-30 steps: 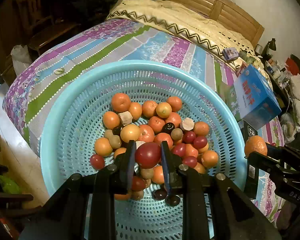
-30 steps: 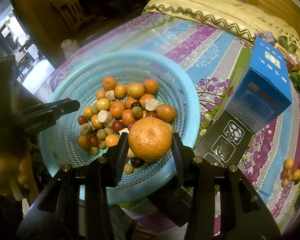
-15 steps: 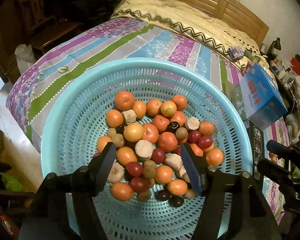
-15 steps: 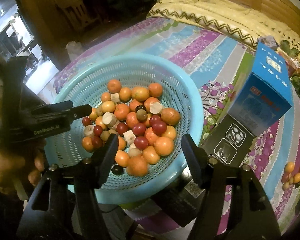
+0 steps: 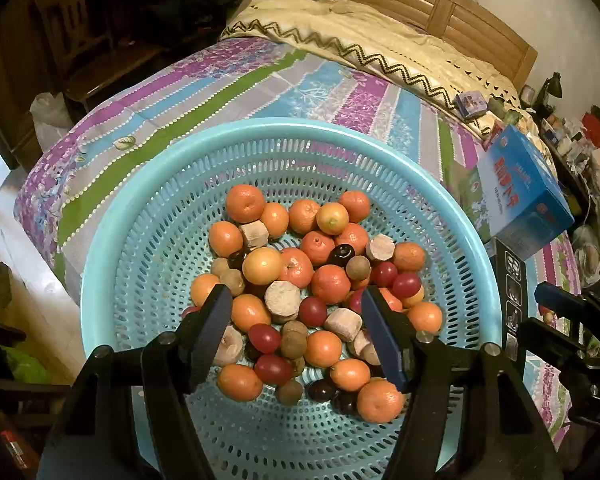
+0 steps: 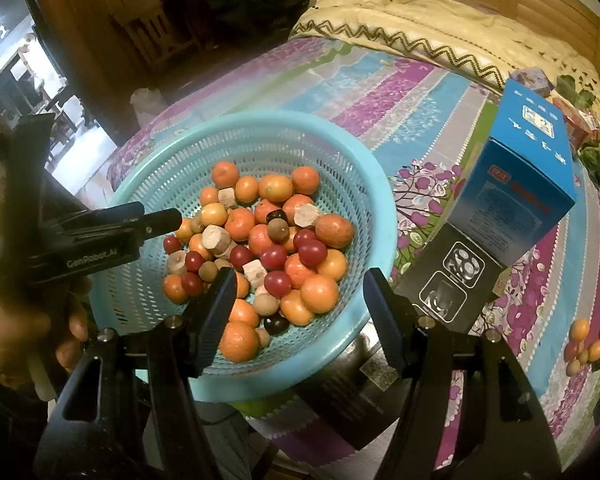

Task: Organize fruits
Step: 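Move both open tools back to the fruit pile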

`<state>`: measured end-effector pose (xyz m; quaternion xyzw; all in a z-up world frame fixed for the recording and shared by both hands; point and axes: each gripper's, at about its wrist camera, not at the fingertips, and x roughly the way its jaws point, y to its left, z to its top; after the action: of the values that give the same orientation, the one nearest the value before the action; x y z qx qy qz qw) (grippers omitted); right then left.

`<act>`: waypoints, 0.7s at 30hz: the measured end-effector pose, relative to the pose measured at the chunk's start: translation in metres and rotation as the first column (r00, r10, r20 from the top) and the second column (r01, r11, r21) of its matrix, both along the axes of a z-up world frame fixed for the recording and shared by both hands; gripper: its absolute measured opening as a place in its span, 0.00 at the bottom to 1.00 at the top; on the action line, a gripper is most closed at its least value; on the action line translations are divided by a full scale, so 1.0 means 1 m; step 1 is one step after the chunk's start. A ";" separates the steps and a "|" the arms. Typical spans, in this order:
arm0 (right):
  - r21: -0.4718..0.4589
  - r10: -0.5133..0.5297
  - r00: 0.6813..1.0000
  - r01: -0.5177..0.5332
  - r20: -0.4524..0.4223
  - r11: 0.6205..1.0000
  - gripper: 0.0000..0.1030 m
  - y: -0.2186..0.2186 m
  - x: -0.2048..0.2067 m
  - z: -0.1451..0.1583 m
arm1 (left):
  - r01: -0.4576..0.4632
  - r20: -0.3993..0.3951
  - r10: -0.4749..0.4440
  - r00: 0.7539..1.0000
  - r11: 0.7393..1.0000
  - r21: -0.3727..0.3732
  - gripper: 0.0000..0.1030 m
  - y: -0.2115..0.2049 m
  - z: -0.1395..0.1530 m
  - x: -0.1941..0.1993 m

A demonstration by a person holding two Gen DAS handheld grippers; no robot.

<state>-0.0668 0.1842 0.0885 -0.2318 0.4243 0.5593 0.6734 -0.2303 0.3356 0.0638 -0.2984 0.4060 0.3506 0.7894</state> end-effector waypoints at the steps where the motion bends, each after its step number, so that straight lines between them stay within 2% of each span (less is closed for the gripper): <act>1: 0.007 0.002 1.000 -0.002 0.000 1.000 0.65 -0.002 -0.001 0.001 | -0.001 0.002 0.001 1.000 1.000 -0.001 0.66 0.000 0.000 0.000; 3: 0.036 0.002 1.000 -0.003 0.013 0.999 0.65 -0.007 -0.003 0.006 | -0.008 0.019 0.008 1.000 1.000 0.000 0.66 -0.001 0.004 0.000; 6: 0.131 -0.023 0.994 0.010 0.103 0.991 0.65 -0.022 -0.008 0.026 | -0.015 0.060 0.014 0.998 1.000 0.010 0.67 -0.008 0.012 0.002; 8: 0.196 -0.066 0.985 0.034 0.161 0.980 0.78 -0.039 -0.007 0.037 | 0.005 0.084 -0.008 0.996 1.000 0.028 0.68 -0.019 0.021 0.010; 10: 0.260 -0.139 0.971 0.085 0.193 0.962 0.83 -0.060 0.001 0.046 | 0.028 0.114 -0.035 0.993 0.998 0.061 0.68 -0.032 0.033 0.020; 12: 0.309 -0.202 0.957 0.133 0.206 0.942 0.84 -0.082 0.012 0.052 | 0.067 0.173 -0.087 0.981 0.991 0.114 0.69 -0.053 0.053 0.034; 14: 0.343 -0.286 0.933 0.201 0.218 0.918 0.85 -0.111 0.029 0.055 | 0.135 0.233 -0.173 0.957 0.976 0.172 0.76 -0.080 0.073 0.054; 15: 0.354 -0.325 0.921 0.236 0.215 0.905 0.85 -0.126 0.038 0.054 | 0.173 0.265 -0.224 0.938 0.964 0.202 0.81 -0.097 0.082 0.066; 17: 0.359 -0.408 0.894 0.324 0.188 0.875 0.85 -0.160 0.061 0.048 | 0.262 0.308 -0.325 0.894 0.937 0.230 0.83 -0.129 0.094 0.090; 19: 0.332 -0.483 0.862 0.415 0.153 0.847 0.85 -0.196 0.086 0.038 | 0.345 0.323 -0.407 0.854 0.910 0.231 0.83 -0.160 0.098 0.117; 21: 0.295 -0.536 0.834 0.484 0.129 0.824 0.85 -0.225 0.104 0.025 | 0.444 0.324 -0.484 0.813 0.875 0.195 0.84 -0.190 0.090 0.147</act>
<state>0.0377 -0.0404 0.1135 -0.0791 0.3247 0.3797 0.8626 -0.0831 0.1454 0.1536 -0.2056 0.2939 0.1079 0.9272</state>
